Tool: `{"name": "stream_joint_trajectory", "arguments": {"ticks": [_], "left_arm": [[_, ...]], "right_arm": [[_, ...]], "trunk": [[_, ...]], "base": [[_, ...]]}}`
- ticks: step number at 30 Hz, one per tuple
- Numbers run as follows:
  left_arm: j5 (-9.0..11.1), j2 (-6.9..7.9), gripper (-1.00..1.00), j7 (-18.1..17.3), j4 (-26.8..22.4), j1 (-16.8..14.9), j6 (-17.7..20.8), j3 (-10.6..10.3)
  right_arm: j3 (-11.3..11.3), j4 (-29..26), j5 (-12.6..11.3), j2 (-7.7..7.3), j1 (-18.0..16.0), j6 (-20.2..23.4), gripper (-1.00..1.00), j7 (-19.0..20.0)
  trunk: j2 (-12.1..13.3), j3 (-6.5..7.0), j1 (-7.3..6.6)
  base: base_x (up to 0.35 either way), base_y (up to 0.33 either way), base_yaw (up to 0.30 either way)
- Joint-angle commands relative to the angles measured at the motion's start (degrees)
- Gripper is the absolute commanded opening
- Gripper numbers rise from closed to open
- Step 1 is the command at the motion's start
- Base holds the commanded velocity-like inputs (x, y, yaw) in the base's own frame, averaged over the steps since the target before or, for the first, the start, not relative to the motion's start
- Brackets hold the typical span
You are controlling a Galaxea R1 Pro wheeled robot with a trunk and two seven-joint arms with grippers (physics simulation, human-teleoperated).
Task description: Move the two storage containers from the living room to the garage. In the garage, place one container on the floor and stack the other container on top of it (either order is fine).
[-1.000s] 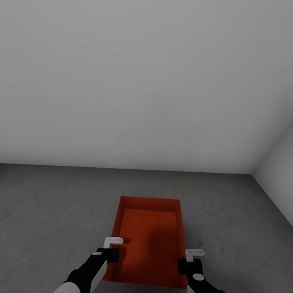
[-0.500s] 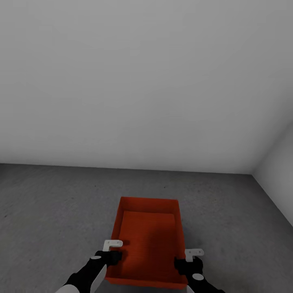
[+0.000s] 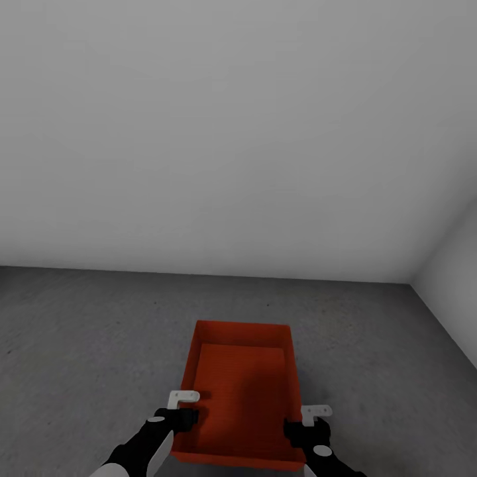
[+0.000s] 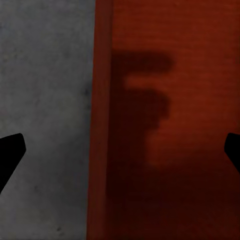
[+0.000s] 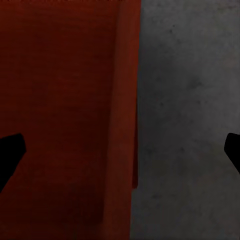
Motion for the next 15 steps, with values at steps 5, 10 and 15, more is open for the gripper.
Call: {"name": "stream_joint_trajectory", "arguments": {"ticks": [5, 10, 15], "left_arm": [[0.40, 0.02, 1.00, 0.42, -0.12, 0.00, 0.33, -0.48], [0.40, 0.02, 1.00, 0.43, -0.12, 0.00, 0.34, -0.47], [0.40, 0.02, 1.00, 0.37, -0.12, 0.00, 0.24, -0.48]], "right_arm": [[0.46, 0.03, -0.59, -0.02, -0.05, -0.27, 1.00, -0.31], [0.46, 0.03, -0.59, -0.02, -0.05, -0.32, 1.00, -0.30], [0.47, 0.03, -0.59, -0.05, -0.05, -0.42, 1.00, -0.29]], "trunk": [[-0.02, -0.04, -0.01], [-0.02, -0.04, -0.01], [0.38, 0.14, -0.23]], "base": [[0.000, 0.000, 0.000], [0.000, 0.000, 0.000], [0.000, 0.000, 0.000]]}}
